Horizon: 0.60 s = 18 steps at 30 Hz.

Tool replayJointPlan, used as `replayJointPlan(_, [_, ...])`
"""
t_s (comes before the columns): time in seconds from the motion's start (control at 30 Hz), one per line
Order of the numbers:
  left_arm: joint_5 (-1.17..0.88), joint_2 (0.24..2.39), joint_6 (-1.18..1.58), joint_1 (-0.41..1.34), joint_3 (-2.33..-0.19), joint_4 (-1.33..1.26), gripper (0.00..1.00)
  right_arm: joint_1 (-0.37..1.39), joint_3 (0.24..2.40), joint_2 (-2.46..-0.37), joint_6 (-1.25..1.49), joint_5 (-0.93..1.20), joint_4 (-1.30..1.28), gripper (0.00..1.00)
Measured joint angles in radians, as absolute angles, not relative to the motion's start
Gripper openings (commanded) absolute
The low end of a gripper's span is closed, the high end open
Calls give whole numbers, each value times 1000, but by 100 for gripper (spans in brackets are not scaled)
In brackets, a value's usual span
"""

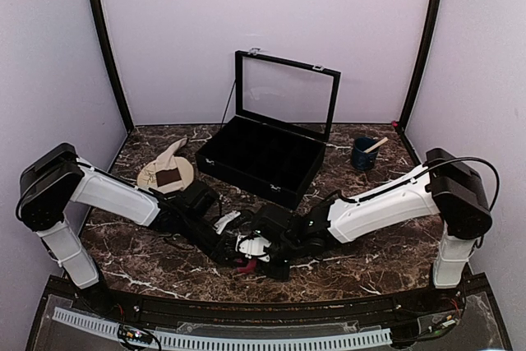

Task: Roll the socks
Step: Pass from the left arm to the right, then place the sock in the storage box.

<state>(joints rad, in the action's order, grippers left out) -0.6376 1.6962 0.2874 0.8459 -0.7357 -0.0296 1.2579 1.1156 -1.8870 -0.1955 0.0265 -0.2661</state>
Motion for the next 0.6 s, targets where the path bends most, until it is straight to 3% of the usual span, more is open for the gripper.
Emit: replayJointPlan(0.6, [-234, 1452, 492, 799, -604, -31, 48, 1221, 1093, -1873, -44, 101, -243, 0])
